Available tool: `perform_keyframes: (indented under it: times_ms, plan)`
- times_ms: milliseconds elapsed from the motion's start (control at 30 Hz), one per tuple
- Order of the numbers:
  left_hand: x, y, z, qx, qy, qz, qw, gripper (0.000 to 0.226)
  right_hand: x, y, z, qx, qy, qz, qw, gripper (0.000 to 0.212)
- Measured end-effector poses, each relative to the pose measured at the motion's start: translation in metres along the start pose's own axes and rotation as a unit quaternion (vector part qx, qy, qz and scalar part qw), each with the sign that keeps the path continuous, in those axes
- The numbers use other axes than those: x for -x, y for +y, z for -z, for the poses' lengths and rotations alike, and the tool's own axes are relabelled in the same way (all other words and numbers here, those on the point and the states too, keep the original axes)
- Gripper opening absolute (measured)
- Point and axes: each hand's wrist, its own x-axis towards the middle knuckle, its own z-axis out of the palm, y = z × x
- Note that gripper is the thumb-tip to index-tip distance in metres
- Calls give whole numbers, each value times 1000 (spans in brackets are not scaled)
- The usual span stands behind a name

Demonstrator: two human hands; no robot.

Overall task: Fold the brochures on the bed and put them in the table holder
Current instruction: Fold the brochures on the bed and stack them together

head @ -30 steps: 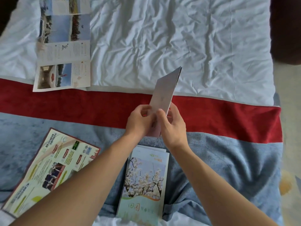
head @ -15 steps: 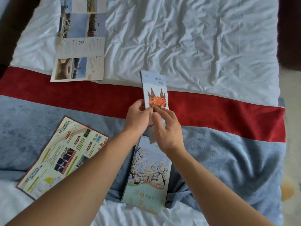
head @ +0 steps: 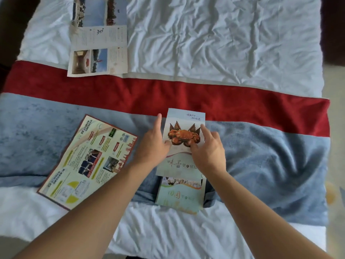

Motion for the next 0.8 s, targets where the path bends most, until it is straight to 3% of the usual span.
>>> perform_keyframes:
  times_ms: [67,133,367,800]
  plan:
    - [15,-8,-4,-81,23,-103,991,84,19,5,-6,9,-2,-1,1000,59]
    - [27,-14,-7,-133,17,-146,980,72,34,9,-11,19,-4,1,1000,55]
    - [53,-28,-28,-154,-55,-174,971,52,65,30,-22,73,-11,-14,997,55]
    - [55,-33,-44,-214,-88,-219,948,55,71,47,-31,92,-18,1,996,55]
